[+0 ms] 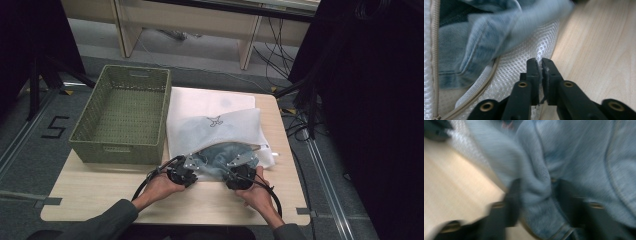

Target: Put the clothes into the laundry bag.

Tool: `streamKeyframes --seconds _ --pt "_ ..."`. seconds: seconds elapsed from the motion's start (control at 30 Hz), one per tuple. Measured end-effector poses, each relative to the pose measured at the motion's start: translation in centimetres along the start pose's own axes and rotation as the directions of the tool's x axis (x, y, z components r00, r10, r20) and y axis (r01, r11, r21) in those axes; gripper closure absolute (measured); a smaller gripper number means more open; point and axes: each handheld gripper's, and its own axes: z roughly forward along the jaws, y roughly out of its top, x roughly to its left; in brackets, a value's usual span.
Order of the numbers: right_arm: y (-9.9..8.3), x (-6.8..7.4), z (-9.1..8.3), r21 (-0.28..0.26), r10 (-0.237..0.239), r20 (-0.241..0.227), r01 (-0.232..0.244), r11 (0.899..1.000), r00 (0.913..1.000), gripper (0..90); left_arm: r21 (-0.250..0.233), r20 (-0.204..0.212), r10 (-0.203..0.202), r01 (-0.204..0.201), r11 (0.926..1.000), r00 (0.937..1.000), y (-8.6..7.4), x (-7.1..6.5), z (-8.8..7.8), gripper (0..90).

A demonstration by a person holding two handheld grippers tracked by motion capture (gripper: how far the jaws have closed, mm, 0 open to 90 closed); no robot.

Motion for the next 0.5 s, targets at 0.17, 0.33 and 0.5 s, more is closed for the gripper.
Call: streamKeyframes --seconds 0.17,0.33,0.5 --pt "1.9 -0.2 0.2 -0.059 -0.013 0.058 0.016 0.998 0.9983 82.2 0.007 0.007 0.031 -0.031 0.9995 0.9995 0.1 -0.2 -0.1 87.2" --pt "5.5 -1.2 1.7 -0.114 0.055 0.105 -0.043 0.993 0.9929 83.8 0.017 0.021 0.038 -0.038 0.9991 0.9991 0.1 -0.4 -0.2 87.9" --pt "8.2 -4.3 3.7 -0.182 0.167 0.118 -0.144 0.973 0.9789 84.1 0.038 0.038 0.076 -0.078 0.9963 0.9964 -0.1 -1.1 -0.5 88.2"
